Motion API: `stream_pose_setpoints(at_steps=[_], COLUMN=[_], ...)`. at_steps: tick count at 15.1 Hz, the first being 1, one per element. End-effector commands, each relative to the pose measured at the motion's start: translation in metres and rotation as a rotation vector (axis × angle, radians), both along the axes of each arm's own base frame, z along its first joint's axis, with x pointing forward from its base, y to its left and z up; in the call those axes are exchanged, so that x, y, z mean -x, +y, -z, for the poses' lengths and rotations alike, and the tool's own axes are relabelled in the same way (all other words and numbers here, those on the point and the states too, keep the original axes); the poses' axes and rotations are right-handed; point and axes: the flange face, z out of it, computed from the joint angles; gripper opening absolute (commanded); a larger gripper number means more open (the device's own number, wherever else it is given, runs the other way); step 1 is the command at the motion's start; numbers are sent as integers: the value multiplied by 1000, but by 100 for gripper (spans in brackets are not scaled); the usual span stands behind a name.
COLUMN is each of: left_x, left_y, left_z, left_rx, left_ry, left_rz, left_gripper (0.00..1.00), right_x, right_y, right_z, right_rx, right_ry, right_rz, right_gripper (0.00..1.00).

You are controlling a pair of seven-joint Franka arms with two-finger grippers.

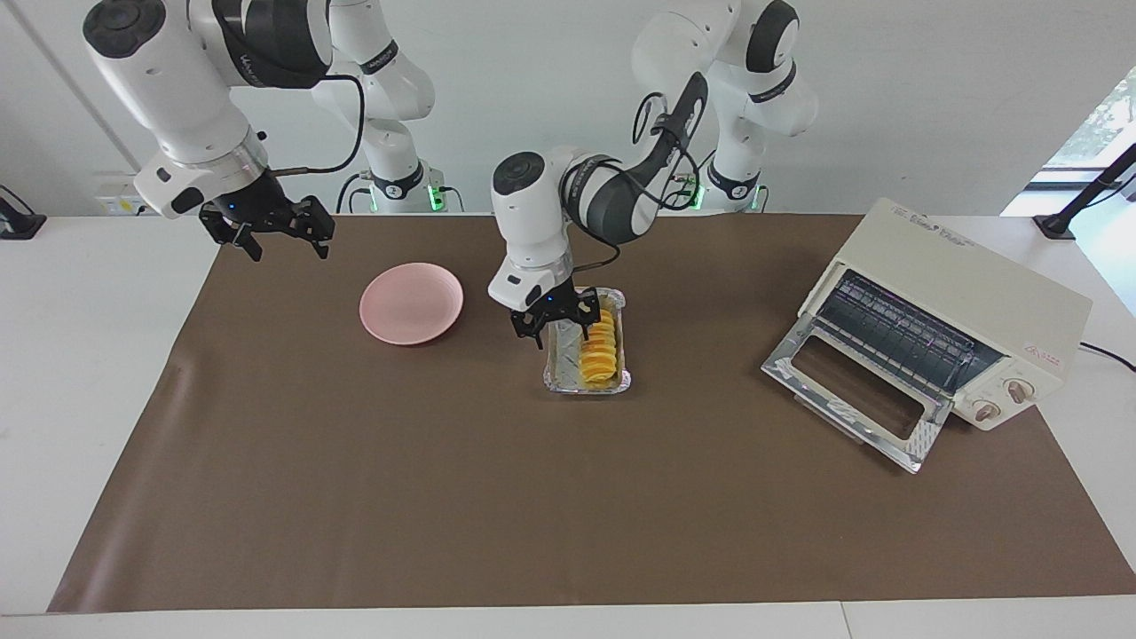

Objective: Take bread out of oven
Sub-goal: 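Set the foil tray on the table and retract the left gripper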

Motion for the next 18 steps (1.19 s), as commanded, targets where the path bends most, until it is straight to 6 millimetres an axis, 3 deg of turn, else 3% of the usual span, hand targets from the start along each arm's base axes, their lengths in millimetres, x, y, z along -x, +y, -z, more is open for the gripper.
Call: stream_pose_setpoints(at_steps=[1, 3, 4, 6, 8, 10, 12, 14, 15, 18], left_x=[-20, -37, -37, -34, -16, -4, 2, 16, 27, 30], left_y=[87, 173, 205, 258, 299, 313, 351, 350, 348, 353], left_z=[-35, -64, -77, -97, -111, -107, -102, -95, -104, -117], left_rx=[-3, -7, -6, -1, 0, -16, -2, 7, 8, 98], left_ry=[75, 101, 109, 105, 142, 188, 198, 230, 242, 221], left_rz=[68, 93, 122, 161, 206, 224, 158, 174, 178, 149], left_gripper=[100, 100, 100, 100, 100, 100, 100, 100, 100, 100], right_x=[5, 4, 4, 4, 4, 4, 5, 4, 4, 5], right_y=[-4, -4, -4, -4, -4, -4, -4, -4, -5, -7], right_z=[-2, -1, -1, -1, -1, -1, -2, -1, -1, -1], right_rx=[14, 14, 14, 14, 14, 14, 14, 14, 14, 3], right_ry=[-5, -3, -3, -3, -3, -3, -5, -3, -3, -5], right_rz=[-23, -23, -23, -23, -23, -23, -23, -23, -21, -34], right_gripper=[100, 100, 100, 100, 100, 100, 100, 100, 100, 100])
